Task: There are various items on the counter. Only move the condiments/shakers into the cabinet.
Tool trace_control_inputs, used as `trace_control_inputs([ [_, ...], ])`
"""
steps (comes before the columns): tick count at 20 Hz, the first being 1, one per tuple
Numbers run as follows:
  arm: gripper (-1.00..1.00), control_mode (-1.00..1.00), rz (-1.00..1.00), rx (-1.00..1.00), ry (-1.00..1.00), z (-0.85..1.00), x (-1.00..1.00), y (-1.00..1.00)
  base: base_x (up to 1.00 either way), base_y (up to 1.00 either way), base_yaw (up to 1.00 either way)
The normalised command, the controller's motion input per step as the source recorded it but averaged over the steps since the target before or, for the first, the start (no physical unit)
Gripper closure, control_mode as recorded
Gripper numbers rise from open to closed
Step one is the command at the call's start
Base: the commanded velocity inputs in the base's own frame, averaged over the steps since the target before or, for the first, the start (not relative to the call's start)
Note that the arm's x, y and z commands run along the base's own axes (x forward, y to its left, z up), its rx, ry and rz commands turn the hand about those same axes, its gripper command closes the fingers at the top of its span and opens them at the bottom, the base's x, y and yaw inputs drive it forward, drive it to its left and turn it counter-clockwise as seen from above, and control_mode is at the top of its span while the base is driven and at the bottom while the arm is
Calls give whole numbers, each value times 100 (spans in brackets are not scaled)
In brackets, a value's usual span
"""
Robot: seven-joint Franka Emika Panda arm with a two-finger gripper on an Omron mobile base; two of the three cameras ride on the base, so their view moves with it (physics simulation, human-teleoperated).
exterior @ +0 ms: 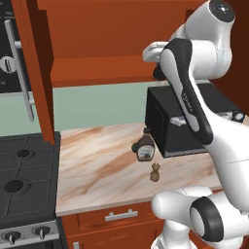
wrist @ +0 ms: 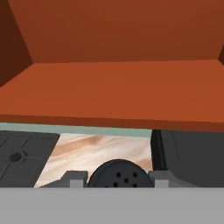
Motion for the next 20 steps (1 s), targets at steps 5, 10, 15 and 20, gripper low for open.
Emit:
trace_control_inputs([
  [5,100,-100,0,-7,-11,-11,39,-57,0,0,0],
  [10,100,-100,0,-10,-2,-16,55,-24,0,0,0],
  [15,100,-100,0,-3,0,-1,76,-28,0,0,0],
  [20,100,-100,0,0,5,0,75,-26,0,0,0],
])
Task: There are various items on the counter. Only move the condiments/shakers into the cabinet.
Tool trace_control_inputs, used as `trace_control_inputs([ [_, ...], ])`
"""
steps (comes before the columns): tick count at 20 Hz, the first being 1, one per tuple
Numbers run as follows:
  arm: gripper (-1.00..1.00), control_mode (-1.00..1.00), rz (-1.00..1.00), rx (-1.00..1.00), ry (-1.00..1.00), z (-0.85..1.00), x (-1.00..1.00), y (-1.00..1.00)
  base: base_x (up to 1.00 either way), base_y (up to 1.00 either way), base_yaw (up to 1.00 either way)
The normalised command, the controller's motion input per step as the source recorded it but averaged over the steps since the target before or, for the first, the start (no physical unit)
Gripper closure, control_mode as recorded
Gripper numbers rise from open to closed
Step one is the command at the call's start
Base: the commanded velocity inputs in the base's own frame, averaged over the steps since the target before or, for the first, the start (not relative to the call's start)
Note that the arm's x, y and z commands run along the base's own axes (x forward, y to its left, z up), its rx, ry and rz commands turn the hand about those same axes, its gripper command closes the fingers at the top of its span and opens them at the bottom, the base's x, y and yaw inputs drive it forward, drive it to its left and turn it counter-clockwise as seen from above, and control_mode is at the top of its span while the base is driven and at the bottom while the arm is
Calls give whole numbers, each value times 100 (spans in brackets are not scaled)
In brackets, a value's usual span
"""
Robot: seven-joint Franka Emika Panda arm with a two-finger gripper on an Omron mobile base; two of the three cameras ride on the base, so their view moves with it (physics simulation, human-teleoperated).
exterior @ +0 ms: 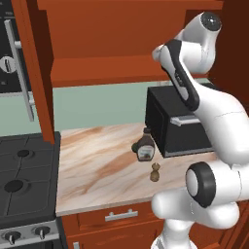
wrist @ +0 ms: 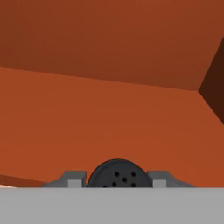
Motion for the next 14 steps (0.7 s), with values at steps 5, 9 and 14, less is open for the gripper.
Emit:
trace_control_inputs([
  [5,100,-100,0,0,1,-1,73,-8,0,0,0],
  [9,100,-100,0,0,0,-7,62,0,0,0,0],
  [14,100,-100,0,0,1,-27,56,0,0,0,0],
])
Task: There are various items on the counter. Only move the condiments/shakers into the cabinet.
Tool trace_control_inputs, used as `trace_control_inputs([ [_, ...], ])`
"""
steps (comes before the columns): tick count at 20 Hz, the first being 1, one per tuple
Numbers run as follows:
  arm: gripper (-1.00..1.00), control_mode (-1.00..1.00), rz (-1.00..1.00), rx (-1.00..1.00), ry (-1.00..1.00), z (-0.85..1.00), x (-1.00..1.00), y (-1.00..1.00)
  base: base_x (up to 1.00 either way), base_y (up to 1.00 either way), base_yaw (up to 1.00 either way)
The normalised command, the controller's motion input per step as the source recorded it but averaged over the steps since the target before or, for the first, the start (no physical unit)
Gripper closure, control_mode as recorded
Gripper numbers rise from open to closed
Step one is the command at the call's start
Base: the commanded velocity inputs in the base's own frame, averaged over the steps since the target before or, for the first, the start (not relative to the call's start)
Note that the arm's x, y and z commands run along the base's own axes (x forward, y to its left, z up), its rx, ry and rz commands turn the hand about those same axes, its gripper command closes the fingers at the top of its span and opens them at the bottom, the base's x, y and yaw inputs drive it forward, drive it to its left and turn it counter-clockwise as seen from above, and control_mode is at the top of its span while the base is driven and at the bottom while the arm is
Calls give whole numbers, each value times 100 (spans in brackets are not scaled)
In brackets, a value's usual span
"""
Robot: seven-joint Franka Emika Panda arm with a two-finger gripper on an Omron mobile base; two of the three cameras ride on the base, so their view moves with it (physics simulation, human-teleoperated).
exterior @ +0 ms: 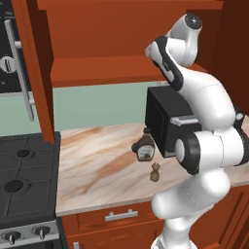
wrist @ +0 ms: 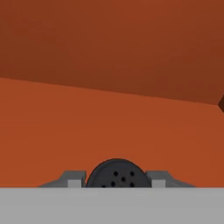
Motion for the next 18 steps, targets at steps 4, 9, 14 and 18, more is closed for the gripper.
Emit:
trace_control_inputs([
  [4,100,-100,0,0,3,-36,53,0,0,0,0],
  [9,100,-100,0,0,1,-30,48,0,0,0,0],
  [14,-100,-100,1,-1,1,-9,9,0,0,0,0],
  [18,-100,-100,1,0,0,0,1,0,0,0,0],
])
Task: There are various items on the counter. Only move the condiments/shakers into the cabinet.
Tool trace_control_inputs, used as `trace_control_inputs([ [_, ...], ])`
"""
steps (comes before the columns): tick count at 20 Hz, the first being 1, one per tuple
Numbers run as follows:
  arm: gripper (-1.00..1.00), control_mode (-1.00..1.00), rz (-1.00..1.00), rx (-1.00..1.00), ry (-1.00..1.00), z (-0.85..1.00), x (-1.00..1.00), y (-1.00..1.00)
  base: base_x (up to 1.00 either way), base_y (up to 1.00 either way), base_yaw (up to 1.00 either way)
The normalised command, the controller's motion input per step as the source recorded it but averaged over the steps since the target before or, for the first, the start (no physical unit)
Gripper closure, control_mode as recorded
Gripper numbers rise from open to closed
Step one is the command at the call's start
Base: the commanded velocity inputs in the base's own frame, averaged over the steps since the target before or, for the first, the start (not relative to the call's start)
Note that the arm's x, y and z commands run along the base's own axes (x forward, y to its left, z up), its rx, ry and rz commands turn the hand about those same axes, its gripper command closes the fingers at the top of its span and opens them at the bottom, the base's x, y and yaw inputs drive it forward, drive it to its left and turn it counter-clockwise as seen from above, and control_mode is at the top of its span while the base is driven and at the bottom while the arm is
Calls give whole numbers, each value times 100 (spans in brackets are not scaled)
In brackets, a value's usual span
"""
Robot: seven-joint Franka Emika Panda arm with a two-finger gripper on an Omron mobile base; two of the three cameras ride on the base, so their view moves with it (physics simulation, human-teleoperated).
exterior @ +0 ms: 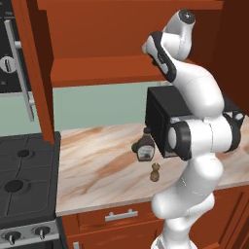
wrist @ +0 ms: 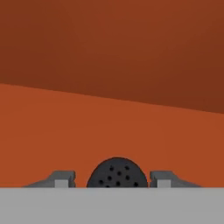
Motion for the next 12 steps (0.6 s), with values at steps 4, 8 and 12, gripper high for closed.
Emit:
trace_control_inputs([
  [4,-100,-100,0,0,-1,0,37,15,0,0,0],
  [8,-100,-100,2,0,-7,1,25,11,0,0,0],
  [12,-100,-100,1,0,-33,39,-89,-9,0,0,0],
])
